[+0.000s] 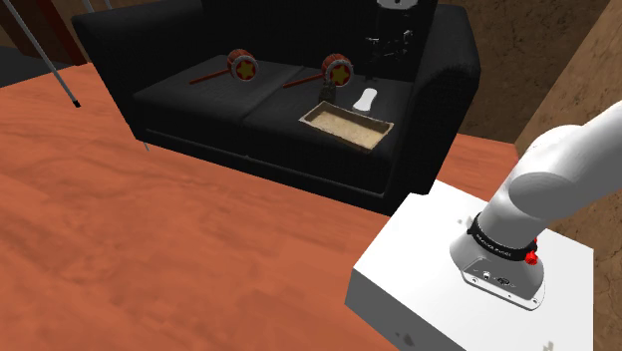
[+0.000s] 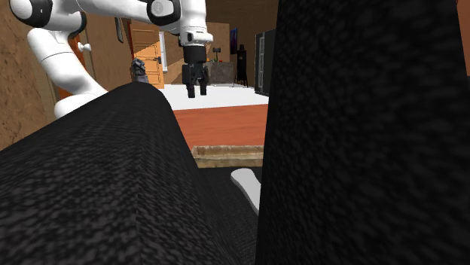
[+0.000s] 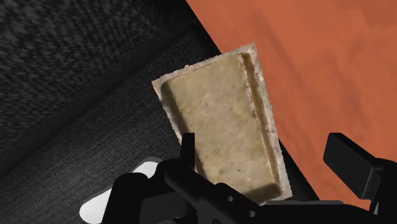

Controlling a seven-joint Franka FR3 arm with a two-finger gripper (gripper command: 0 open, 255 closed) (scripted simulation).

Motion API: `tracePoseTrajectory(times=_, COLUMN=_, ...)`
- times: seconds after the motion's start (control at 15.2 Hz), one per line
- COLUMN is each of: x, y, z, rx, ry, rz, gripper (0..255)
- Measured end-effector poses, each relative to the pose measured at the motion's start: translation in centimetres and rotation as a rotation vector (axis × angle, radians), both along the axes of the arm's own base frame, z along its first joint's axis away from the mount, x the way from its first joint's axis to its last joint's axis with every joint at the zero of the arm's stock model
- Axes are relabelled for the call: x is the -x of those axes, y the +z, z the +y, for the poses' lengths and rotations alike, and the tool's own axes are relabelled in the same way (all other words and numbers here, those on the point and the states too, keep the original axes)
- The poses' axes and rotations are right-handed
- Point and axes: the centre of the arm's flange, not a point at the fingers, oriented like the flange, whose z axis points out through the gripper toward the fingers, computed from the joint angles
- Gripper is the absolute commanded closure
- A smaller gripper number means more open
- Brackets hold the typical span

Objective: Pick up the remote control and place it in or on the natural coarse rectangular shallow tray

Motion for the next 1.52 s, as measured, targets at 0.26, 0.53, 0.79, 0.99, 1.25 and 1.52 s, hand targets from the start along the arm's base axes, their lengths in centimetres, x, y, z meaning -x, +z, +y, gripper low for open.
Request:
tracePoseTrajectory(times=0.26, x=-3.5, y=-2.5, z=-3.1, rx=-0.018, ry=-0.126, rz=-0.011, gripper=0)
tracePoseTrajectory(times=0.53, x=-7.1, y=-5.1, z=-6.8, rx=-0.036, ry=-0.253, rz=-0.022, gripper=0)
tracePoseTrajectory(times=0.79, x=-9.4, y=-7.6, z=-10.7, rx=-0.053, ry=-0.380, rz=-0.032, gripper=0)
tracePoseTrajectory(times=0.99, x=-11.1, y=-9.2, z=-13.5, rx=-0.067, ry=-0.475, rz=-0.040, gripper=0)
tracePoseTrajectory(times=1.25, x=-12.9, y=-11.6, z=-17.9, rx=-0.085, ry=-0.602, rz=-0.051, gripper=0)
tracePoseTrajectory(times=1.52, x=-14.4, y=-14.4, z=-22.5, rx=-0.102, ry=-0.728, rz=-0.062, gripper=0)
